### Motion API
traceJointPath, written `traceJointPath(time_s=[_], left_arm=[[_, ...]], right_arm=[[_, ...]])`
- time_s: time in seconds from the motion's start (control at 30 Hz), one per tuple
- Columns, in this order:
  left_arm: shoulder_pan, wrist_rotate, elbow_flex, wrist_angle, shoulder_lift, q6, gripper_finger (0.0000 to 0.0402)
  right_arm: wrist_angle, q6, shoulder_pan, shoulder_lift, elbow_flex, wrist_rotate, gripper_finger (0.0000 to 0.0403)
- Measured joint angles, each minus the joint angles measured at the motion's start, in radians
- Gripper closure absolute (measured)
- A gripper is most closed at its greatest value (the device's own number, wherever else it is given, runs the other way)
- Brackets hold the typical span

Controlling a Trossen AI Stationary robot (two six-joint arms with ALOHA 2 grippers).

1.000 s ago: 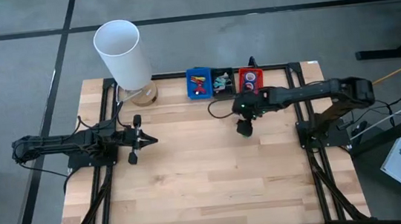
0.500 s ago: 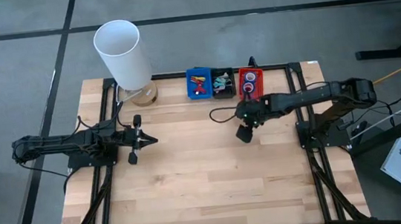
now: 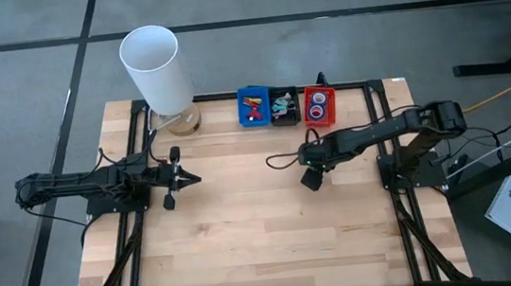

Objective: Pick and place Stapler, Stapler remover, tape
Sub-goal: Put the green stapler into the blue bin

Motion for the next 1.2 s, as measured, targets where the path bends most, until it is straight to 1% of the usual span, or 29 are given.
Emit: traceJointPath(time_s=[0.1, 0.2, 0.37, 0.53, 0.67, 0.8, 0.97, 1.2], left_arm=[[0.0, 0.0, 0.0, 0.0, 0.0, 0.0, 0.0386], [0.0, 0.0, 0.0, 0.0, 0.0, 0.0, 0.0386], [0.0, 0.0, 0.0, 0.0, 0.0, 0.0, 0.0386], [0.0, 0.0, 0.0, 0.0, 0.0, 0.0, 0.0386], [0.0, 0.0, 0.0, 0.0, 0.0, 0.0, 0.0386], [0.0, 0.0, 0.0, 0.0, 0.0, 0.0, 0.0386], [0.0, 0.0, 0.0, 0.0, 0.0, 0.0, 0.0386], [0.0, 0.0, 0.0, 0.0, 0.0, 0.0, 0.0386]], right_arm=[[0.001, 0.008, 0.015, 0.027, 0.0, 0.006, 0.0151], [0.0, 0.029, 0.024, 0.041, 0.004, 0.013, 0.017], [0.003, 0.025, 0.026, 0.043, 0.004, 0.018, 0.0236], [0.008, -0.03, 0.026, 0.043, 0.008, 0.014, 0.0309], [-0.002, -0.094, 0.024, 0.046, 0.024, 0.011, 0.0345], [0.001, -0.167, -0.005, 0.049, 0.047, 0.008, 0.0345], [0.007, -0.295, -0.06, 0.048, 0.095, 0.012, 0.0328], [0.055, -0.503, -0.146, 0.048, 0.2, 0.007, 0.0345]])
